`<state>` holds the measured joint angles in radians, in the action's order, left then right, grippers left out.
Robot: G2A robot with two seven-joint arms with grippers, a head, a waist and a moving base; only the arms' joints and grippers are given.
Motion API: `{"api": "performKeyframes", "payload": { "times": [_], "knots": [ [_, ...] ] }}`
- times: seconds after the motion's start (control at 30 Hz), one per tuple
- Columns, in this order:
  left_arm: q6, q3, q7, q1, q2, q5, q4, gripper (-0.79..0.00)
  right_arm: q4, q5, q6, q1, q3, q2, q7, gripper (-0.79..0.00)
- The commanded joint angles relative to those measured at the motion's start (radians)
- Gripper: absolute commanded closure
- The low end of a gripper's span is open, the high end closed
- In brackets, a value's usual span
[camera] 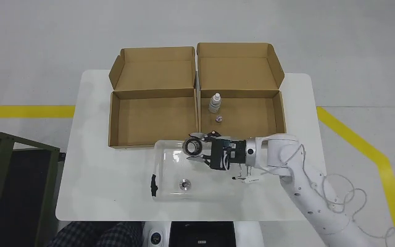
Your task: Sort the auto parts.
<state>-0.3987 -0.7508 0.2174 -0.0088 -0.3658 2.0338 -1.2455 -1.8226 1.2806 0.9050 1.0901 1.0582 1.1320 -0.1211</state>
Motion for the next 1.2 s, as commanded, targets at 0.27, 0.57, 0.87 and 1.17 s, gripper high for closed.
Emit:
{"api": "performKeyframes", "payload": {
  "times": [0.27, 0.57, 0.87, 1.17],
  "knots": [
    [0.000, 0.000, 0.000, 0.000, 0.000, 0.000, 0.000, -0.785, -0.024, -0.047, -0.033, 0.052, 0.100, -0.016, 0.067, 0.000],
    [0.000, 0.000, 0.000, 0.000, 0.000, 0.000, 0.000, -0.785, -0.023, -0.093, -0.051, 0.079, 0.165, -0.025, 0.116, 0.000],
    [0.000, 0.000, 0.000, 0.000, 0.000, 0.000, 0.000, -0.785, 0.002, -0.121, -0.071, 0.063, 0.165, -0.023, 0.133, 0.000],
    [0.000, 0.000, 0.000, 0.000, 0.000, 0.000, 0.000, -0.785, 0.071, -0.109, -0.118, -0.033, 0.069, -0.004, 0.088, 0.000]
  ]
}}
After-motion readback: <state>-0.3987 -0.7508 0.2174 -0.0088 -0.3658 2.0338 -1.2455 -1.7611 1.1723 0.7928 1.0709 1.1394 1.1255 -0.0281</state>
